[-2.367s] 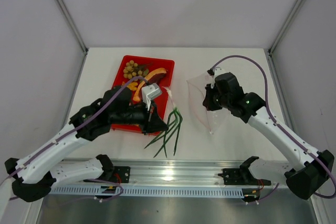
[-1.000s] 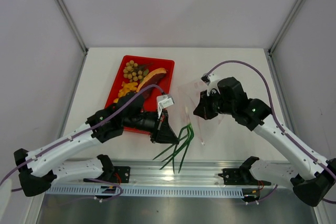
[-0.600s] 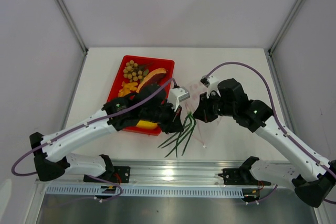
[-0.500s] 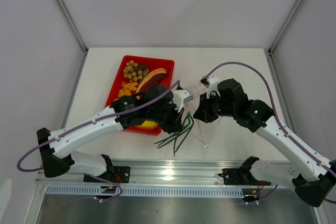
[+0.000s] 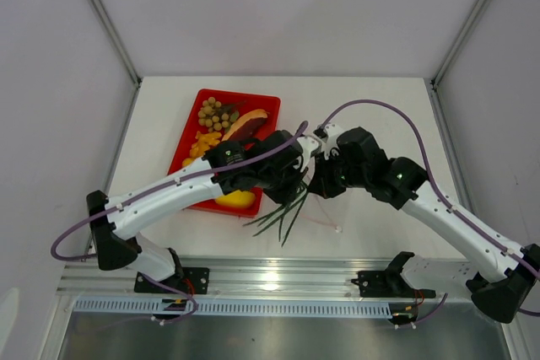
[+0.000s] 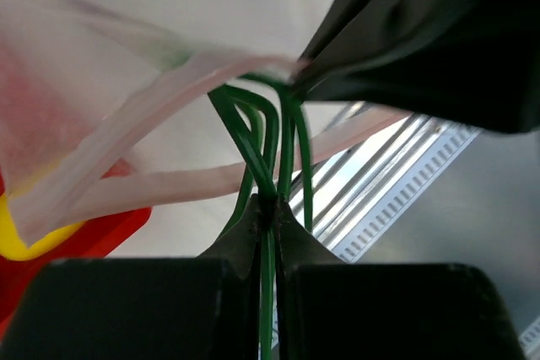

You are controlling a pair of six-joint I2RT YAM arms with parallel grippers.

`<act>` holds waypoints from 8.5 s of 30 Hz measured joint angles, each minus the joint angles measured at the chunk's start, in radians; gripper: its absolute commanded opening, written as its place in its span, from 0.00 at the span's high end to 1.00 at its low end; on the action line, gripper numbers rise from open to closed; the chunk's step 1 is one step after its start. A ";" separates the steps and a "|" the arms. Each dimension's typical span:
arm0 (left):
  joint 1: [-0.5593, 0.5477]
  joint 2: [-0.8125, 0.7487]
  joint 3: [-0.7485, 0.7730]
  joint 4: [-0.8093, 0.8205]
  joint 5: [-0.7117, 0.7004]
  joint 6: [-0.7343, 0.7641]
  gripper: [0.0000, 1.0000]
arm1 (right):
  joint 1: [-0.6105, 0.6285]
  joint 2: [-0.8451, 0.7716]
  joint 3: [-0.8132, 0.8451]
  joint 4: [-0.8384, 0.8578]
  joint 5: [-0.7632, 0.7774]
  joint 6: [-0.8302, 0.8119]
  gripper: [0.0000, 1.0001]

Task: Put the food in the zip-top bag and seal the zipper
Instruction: Place the fake vegetable in the zipper food storage bag, then pick up the fake food from the bin.

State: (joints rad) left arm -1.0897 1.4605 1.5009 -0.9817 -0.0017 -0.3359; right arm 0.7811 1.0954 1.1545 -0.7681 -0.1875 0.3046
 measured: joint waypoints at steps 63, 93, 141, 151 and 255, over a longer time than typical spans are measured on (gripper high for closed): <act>-0.082 -0.275 -0.623 0.415 0.082 -0.050 0.30 | -0.072 -0.134 -0.032 0.023 -0.031 0.191 1.00; -0.135 -0.026 -0.022 0.173 -0.060 -0.215 0.99 | -0.054 -0.141 -0.056 0.035 0.046 0.265 1.00; 0.169 -0.570 -0.548 0.559 -0.369 -0.286 0.00 | -0.346 -0.183 -0.148 0.077 0.038 0.449 1.00; 0.538 -0.193 -0.444 0.455 -0.162 -0.280 0.04 | -0.382 -0.134 -0.117 0.075 -0.021 0.345 1.00; 0.603 -0.359 -0.472 0.399 -0.542 -0.816 1.00 | -0.550 -0.117 -0.152 0.095 -0.158 0.241 1.00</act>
State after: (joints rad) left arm -0.4870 1.1011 1.0294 -0.5823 -0.5434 -1.1515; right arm 0.2310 0.9787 1.0023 -0.6727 -0.3450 0.5461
